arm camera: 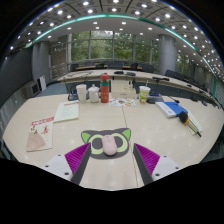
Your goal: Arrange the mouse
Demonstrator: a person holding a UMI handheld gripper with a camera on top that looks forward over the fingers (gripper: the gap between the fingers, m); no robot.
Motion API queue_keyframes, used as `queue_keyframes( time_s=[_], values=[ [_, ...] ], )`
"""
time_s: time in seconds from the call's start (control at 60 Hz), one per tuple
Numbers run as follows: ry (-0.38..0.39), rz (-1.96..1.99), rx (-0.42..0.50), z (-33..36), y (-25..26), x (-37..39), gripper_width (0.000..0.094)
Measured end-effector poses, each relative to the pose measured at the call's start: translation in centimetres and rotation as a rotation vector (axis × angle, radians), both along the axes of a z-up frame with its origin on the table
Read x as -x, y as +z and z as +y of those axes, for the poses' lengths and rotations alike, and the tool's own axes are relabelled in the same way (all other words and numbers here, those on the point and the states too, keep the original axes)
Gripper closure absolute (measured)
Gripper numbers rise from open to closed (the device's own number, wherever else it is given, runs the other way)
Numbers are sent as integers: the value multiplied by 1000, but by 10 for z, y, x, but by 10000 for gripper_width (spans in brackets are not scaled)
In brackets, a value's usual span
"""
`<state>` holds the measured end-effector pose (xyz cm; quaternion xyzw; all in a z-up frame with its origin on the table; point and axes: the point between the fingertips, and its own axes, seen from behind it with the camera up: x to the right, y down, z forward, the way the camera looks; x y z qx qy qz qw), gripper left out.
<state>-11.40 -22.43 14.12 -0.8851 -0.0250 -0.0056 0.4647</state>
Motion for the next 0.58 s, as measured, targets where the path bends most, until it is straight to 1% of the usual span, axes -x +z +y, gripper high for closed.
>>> queue_keyframes(
  time_s=[0.1, 0.217, 0.283, 0.467, 0.583],
  values=[
    [-2, 13, -24, -46, 40, 2, 82],
    [6, 13, -45, -96, 69, 1, 83],
    [12, 13, -53, -121, 79, -2, 84],
    [-7, 22, -62, -178, 89, -19, 84],
    [2, 6, -81, -193, 98, -22, 83]
  ],
)
